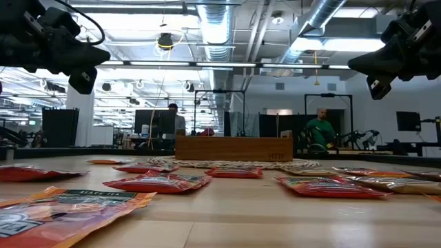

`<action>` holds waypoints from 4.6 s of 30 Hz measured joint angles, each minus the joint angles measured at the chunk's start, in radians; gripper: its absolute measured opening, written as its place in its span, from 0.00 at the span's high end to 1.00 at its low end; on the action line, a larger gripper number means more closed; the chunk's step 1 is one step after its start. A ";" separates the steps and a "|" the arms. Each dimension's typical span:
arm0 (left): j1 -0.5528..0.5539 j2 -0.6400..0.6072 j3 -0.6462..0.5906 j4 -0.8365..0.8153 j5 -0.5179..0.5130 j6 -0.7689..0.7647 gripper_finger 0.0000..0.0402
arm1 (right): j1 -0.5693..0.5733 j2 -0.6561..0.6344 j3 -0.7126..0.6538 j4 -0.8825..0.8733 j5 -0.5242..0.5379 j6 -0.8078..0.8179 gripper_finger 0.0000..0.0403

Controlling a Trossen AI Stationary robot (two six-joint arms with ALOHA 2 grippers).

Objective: Pick & Place Tea

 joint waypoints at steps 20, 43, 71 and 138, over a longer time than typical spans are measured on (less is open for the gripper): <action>0.000 0.000 -0.004 0.084 -0.028 -0.087 1.00 | 0.000 0.000 -0.003 0.018 0.003 0.000 1.00; 0.000 0.000 -0.001 0.092 -0.035 -0.232 1.00 | -0.007 0.002 0.070 0.010 0.062 0.023 1.00; 0.000 0.000 0.002 0.011 -0.039 -0.227 1.00 | 0.292 0.976 0.678 -0.813 -0.317 0.676 1.00; 0.000 0.000 0.001 0.021 0.024 -0.284 1.00 | 0.263 1.539 0.644 -0.646 -0.106 0.021 0.64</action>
